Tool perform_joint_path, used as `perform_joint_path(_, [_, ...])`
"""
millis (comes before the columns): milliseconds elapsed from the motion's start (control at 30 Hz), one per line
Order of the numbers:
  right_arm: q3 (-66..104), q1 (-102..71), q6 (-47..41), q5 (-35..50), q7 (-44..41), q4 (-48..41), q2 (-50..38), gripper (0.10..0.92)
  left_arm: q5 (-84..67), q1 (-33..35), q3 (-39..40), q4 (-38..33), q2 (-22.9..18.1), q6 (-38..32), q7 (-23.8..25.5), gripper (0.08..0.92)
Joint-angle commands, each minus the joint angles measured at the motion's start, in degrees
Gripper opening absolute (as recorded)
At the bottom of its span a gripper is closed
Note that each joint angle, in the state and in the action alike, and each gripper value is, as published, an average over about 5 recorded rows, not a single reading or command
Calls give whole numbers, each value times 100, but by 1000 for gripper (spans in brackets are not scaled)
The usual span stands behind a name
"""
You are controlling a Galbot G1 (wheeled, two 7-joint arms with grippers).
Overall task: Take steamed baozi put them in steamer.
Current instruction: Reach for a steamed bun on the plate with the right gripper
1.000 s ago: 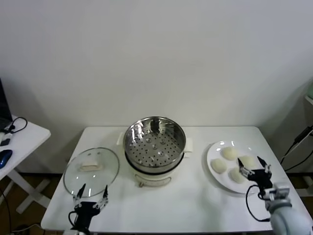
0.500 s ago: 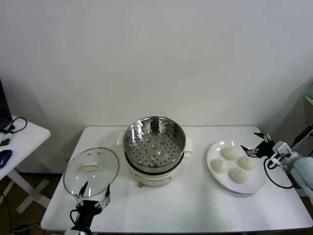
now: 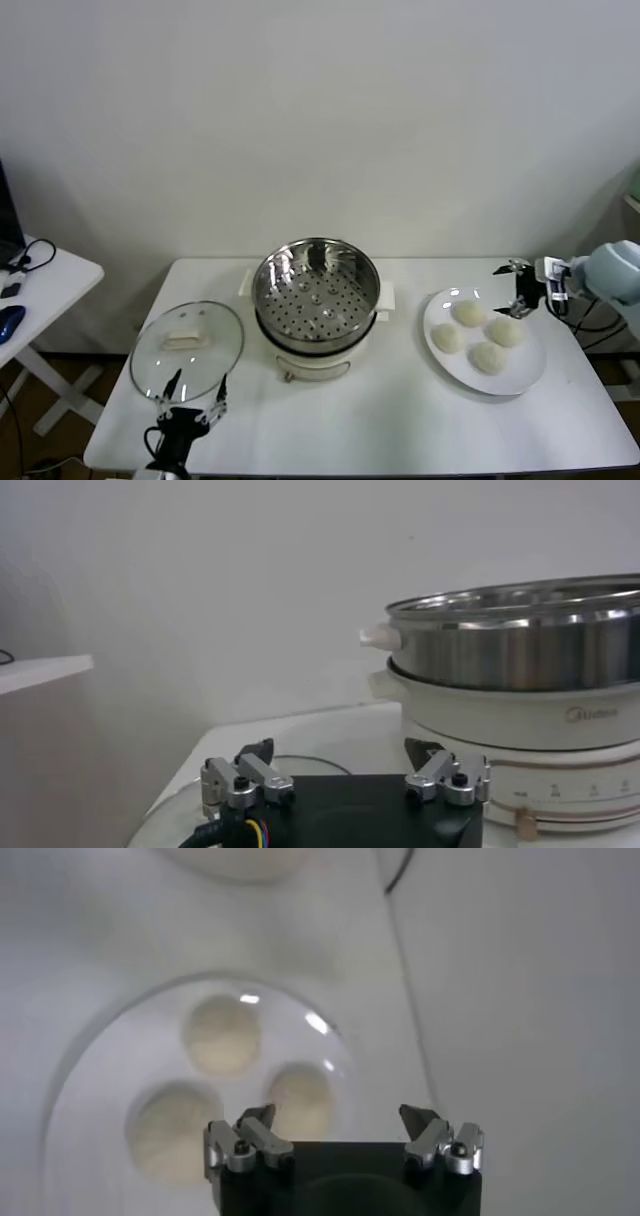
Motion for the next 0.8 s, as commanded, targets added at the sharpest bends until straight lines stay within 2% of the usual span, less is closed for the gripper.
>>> perform_joint_path(33, [-2510, 2232, 732, -77, -1044, -1531, 891, 823, 8, 2, -8, 14, -18, -3, 2, 823])
perform_joint_path(367, [-1920, 1389, 859, -431, -880, -2653, 2069, 823, 12, -29, -114, 103, -31, -1, -3, 823])
perform_joint_path(800, [-794, 496, 986, -1071, -687, -3544, 2631, 823, 54, -110, -188, 289, -3, 0, 3, 823])
